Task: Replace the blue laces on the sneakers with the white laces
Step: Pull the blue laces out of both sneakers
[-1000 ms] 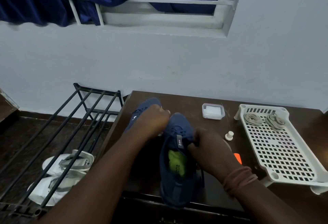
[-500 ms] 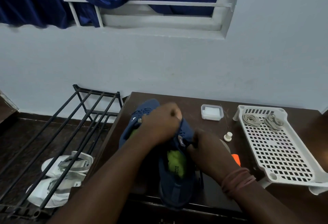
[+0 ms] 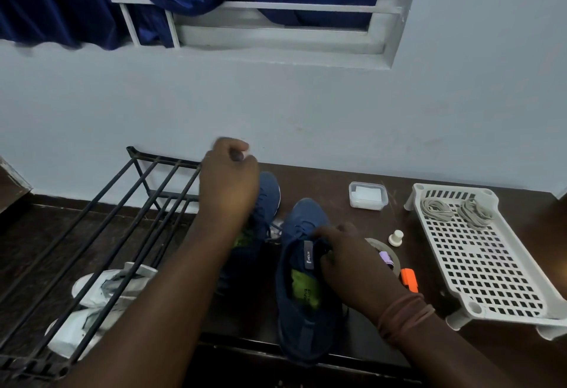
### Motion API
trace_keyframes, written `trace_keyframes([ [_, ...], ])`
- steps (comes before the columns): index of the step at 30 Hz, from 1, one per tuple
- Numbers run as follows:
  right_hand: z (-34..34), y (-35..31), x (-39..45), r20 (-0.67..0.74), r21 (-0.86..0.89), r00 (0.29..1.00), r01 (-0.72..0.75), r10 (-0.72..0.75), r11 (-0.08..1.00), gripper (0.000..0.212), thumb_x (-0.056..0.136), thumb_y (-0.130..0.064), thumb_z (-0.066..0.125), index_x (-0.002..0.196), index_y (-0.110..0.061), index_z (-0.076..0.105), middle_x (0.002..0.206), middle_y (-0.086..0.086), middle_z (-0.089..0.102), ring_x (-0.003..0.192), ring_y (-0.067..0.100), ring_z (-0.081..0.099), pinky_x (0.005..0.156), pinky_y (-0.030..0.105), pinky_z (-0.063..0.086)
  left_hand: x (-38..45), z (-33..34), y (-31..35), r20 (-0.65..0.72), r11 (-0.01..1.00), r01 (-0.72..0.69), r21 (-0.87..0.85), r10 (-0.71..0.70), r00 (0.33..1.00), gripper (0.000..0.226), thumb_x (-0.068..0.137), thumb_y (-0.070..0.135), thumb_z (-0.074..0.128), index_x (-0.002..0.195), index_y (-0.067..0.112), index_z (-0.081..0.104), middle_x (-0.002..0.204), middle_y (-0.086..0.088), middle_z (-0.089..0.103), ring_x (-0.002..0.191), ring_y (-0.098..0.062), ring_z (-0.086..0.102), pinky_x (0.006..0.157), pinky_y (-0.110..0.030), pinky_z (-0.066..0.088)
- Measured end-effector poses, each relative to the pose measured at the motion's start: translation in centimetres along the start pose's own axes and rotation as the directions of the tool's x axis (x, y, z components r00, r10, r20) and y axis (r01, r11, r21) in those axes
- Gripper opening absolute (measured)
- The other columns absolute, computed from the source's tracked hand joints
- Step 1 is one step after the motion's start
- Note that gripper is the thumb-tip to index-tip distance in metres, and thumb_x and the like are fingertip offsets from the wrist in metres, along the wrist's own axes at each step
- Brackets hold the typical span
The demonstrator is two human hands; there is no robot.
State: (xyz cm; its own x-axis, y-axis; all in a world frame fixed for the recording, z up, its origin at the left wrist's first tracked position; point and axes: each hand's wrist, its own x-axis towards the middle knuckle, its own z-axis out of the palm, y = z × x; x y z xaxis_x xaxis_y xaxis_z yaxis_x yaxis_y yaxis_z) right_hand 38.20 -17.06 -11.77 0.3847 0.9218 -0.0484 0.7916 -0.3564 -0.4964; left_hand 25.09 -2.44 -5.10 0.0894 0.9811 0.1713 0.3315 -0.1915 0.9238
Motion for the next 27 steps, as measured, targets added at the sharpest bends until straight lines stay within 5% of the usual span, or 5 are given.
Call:
trace_keyframes([
  [3, 0.4, -0.4, 0.0, 0.028, -0.162, 0.999, 0.025, -0.021, 0.987, 0.029, 0.095, -0.021, 0.046, 0.122, -0.030, 0.054, 0.120, 0.001, 0.045, 0.083, 0.018, 0.061, 0.054, 0.020, 0.026, -1.4, 1.5, -0.5, 0.245, 0.736, -0.301, 0.606, 0.188, 0.951, 0.028, 0.084, 0.031, 0.052, 0.107, 0.033, 0.068, 0.119, 0.000, 0.059, 0.113, -0.025, 0.053, 0.094, -0.037, 0.043],
  [7, 0.7, -0.4, 0.4, 0.050, -0.294, 0.998, 0.055, -0.042, 0.954, 0.041, 0.094, -0.024, 0.053, 0.133, -0.030, 0.040, 0.129, 0.003, 0.040, 0.092, 0.020, 0.065, 0.055, 0.023, 0.034, -3.1, 3.3, -1.7, 0.540, 0.483, -0.500, 0.719, 0.064, 0.839, 0.026, 0.084, 0.049, 0.059, 0.090, 0.027, 0.070, 0.099, 0.005, 0.063, 0.102, -0.021, 0.058, 0.095, -0.040, 0.039],
  [15, 1.7, 1.6, 2.4, -0.211, 0.132, 0.975, -0.035, 0.063, 0.991, 0.024, 0.087, -0.019, 0.063, 0.073, -0.022, 0.044, 0.086, 0.005, 0.050, 0.064, 0.016, 0.046, 0.054, 0.021, 0.030, -3.2, 3.3, -3.8, 0.499, 0.603, -0.369, 0.707, -0.055, 0.865, 0.034, 0.086, 0.020, 0.060, 0.061, 0.015, 0.037, 0.063, -0.003, 0.047, 0.061, -0.020, 0.048, 0.047, -0.026, 0.033],
  [21, 0.4, 2.2, 3.3, 0.101, 0.775, 0.926, -0.303, 0.364, 0.555, 0.028, 0.062, -0.038, 0.067, 0.067, -0.011, 0.065, 0.080, 0.020, 0.068, 0.071, 0.028, 0.060, 0.069, 0.046, 0.050, -3.2, 3.3, -3.7, 0.479, 0.602, -0.344, 0.720, -0.073, 0.875, 0.029, 0.090, 0.019, 0.058, 0.068, 0.012, 0.040, 0.093, -0.014, 0.069, 0.085, -0.029, 0.064, 0.064, -0.027, 0.040],
  [27, -0.3, 1.7, 3.1, 0.079, 0.748, 0.988, -0.148, 0.134, 0.648, 0.059, 0.077, -0.061, 0.069, 0.071, -0.003, 0.065, 0.070, 0.019, 0.063, 0.062, 0.025, 0.056, 0.065, 0.034, 0.041, -3.2, 3.2, -3.3, 0.448, 0.599, -0.301, 0.742, -0.108, 0.888, 0.020, 0.091, 0.021, 0.058, 0.078, 0.012, 0.047, 0.094, -0.012, 0.068, 0.088, -0.028, 0.064, 0.066, -0.026, 0.041],
])
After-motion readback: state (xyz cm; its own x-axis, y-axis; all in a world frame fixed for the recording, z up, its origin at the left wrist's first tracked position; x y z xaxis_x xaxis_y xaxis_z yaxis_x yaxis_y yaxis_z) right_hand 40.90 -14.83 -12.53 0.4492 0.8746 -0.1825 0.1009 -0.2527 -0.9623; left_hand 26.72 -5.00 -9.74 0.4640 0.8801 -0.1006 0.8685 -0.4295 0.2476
